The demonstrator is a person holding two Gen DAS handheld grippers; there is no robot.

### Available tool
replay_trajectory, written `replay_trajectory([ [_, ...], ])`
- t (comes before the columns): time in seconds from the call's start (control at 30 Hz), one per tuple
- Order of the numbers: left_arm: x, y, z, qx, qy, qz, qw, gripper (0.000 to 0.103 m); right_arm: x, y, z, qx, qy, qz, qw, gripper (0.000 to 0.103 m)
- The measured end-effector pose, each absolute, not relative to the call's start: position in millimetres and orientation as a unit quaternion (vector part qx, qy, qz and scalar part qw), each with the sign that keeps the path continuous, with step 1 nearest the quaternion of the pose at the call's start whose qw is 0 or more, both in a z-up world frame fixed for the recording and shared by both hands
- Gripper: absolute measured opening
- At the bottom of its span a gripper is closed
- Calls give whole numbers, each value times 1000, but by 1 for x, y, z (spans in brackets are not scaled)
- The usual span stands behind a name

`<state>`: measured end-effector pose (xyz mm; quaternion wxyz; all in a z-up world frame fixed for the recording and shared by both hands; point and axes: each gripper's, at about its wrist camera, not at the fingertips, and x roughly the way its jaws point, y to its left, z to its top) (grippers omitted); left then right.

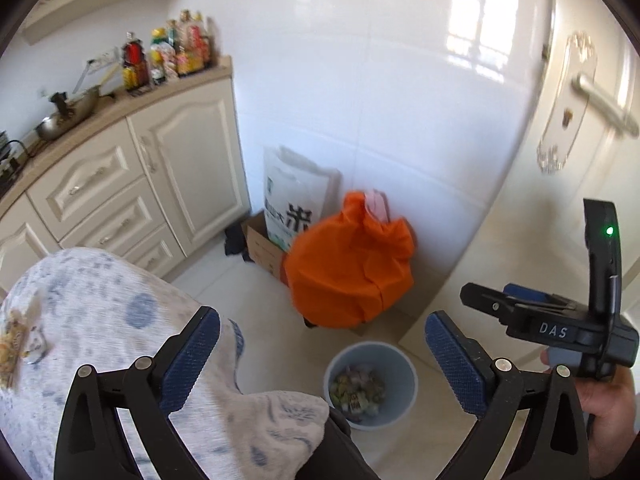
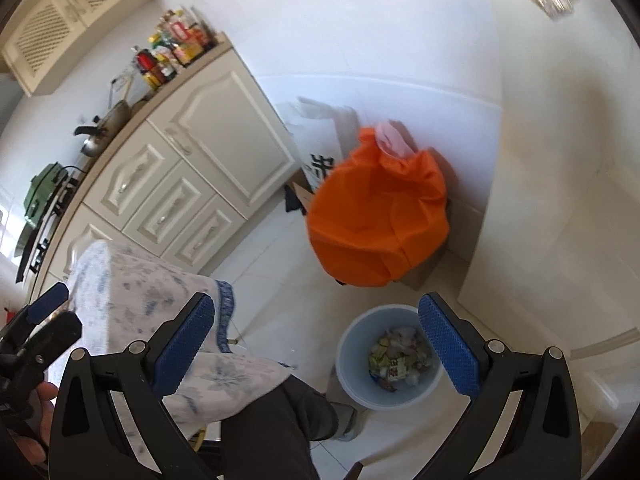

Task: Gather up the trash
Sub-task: 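Return both open tools to the table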

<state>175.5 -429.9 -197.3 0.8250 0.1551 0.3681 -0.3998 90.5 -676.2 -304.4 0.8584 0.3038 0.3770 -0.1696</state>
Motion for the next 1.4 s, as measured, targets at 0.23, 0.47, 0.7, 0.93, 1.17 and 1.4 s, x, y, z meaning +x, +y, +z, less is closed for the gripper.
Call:
replay_trajectory([
  [0.23,176,-343,-156,102,336,-375,858,102,117,-632,-258,267,354,-129,887,103],
  [0.47,177,-244,-126,61,301,-320,896,102,154,-570,-214,220,336,-67,913,103],
  [0.7,178,-158,-112,17,277,-258,925,102,184,-508,-183,182,319,-8,930,103],
  [0.93,173,-93,-95,-11,258,-189,948,102,209,-445,-162,145,307,42,940,103],
  [1.17,164,-55,-83,-30,240,-113,964,102,230,-380,-142,103,294,95,945,103],
  [1.4,166,-29,-90,-35,241,-65,968,102,252,-315,-140,54,294,141,944,103],
])
